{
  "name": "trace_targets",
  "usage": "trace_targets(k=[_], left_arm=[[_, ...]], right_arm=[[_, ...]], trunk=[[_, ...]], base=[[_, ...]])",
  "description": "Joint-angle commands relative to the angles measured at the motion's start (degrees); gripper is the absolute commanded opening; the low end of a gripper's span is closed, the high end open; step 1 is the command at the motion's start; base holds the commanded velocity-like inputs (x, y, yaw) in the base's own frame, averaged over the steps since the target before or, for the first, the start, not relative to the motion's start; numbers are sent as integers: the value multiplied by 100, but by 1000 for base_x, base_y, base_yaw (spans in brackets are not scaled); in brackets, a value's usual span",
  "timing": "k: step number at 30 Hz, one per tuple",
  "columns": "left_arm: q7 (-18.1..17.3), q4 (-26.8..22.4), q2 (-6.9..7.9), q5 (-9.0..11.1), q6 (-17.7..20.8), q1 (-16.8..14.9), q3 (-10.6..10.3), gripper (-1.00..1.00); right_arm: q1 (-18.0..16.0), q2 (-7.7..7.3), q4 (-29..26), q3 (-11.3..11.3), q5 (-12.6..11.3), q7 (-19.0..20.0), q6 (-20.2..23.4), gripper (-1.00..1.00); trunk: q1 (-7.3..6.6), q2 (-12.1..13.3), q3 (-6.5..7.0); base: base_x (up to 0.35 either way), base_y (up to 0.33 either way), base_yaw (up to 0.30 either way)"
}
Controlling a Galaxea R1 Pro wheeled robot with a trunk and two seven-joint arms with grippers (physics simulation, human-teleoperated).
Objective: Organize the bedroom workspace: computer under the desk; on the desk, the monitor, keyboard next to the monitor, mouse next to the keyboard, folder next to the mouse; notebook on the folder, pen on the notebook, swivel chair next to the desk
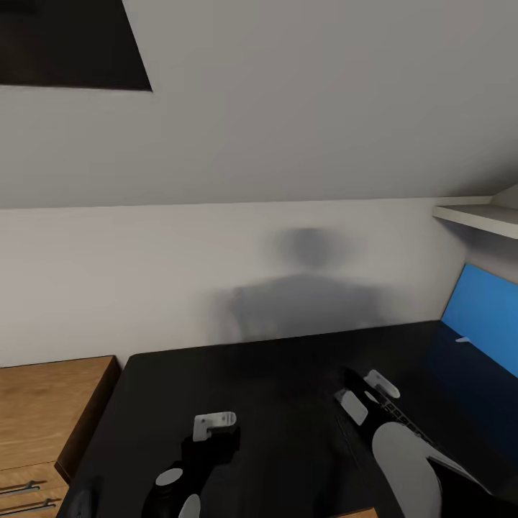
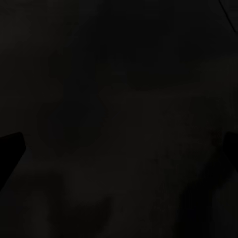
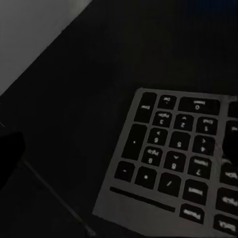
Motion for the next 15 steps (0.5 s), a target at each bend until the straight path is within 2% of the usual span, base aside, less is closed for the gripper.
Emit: trace_targets(k=[1,6,7,11,15], left_arm=[[55,-8,1,61,15,-5,-7,100],[55,-8,1,61,15,-6,-6,100],[55,-10,1,61,15,-5,-6,100],[55,-22,1,61,18,-6,2,100],[55,-76,1,61,23,-10,7,100]], right_arm=[[-4,-20,0,28,-63,-108,-33,100],[-4,-52,-6,35,-56,-342,-36,100],[-4,-80,-8,46,-42,-542,-19,100],[-4,-98,-9,62,-21,-876,-9,100],[-4,-101,-10,68,-16,-983,-8,100]], trunk=[[2,-8,-9],[2,-8,-9],[2,-8,-9],[2,-8,-9],[2,-8,-9]], base=[[0,0,0],[0,0,0],[0,0,0],[0,0,0],[0,0,0]])
